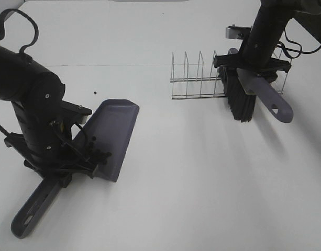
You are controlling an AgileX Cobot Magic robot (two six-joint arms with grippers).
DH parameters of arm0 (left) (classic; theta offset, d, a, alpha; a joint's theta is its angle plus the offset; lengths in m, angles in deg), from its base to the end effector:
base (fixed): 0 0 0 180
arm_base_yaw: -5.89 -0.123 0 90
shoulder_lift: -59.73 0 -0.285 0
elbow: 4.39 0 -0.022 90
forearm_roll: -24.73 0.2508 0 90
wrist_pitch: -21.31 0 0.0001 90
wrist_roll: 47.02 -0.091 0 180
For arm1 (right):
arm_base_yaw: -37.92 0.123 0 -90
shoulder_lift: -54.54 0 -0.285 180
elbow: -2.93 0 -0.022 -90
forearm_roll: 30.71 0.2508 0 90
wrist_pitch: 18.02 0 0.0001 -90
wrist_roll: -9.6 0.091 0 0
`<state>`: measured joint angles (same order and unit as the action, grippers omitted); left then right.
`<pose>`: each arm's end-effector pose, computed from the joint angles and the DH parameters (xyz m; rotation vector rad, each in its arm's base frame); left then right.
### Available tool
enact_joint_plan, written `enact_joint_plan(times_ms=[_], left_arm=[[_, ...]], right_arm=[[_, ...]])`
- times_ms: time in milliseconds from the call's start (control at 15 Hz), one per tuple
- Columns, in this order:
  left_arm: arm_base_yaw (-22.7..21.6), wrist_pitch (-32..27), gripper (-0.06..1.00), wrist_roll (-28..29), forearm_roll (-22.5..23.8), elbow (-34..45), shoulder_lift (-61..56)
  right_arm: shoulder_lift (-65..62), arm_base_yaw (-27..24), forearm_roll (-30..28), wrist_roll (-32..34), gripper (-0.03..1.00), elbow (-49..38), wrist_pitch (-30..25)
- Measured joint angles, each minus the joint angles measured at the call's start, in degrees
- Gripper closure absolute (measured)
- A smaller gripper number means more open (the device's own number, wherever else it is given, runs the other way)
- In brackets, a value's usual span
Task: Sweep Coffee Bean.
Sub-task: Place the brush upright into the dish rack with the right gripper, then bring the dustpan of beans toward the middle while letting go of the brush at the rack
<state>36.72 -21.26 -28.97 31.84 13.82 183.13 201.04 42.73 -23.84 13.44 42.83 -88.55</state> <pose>0.2817 -0.1593 0.0876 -0.4909 -3.0654 -0.1608 0.4863 0.0512 0.1394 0.0313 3.0948 0.1820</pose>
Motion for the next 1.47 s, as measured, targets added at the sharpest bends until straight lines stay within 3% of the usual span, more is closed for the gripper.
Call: enact_joint_plan(times_ms=[467,1267,1333,1467], left_arm=[[0.0,0.3,0.63,1.4,-3.2,-0.2,0.0],[-2.8,-0.3,0.63,-0.6,-7.4,-8.6,3.9],[-2.8,-0.2,0.62,-0.6,-7.4,-8.6,3.9],[-2.9,-0.2,0.49,-0.7,-7.4,-8.8,3.9]], right_arm=[[-7.2,0.0,0.2,-0.5,0.32,0.1,0.2],[-10.8,0.0,0.3,-1.7,0.32,0.1,0.5],[-10.8,0.0,0.3,-1.7,0.32,0.1,0.5],[-10.8,0.0,0.4,-1.7,0.32,0.1,0.5]])
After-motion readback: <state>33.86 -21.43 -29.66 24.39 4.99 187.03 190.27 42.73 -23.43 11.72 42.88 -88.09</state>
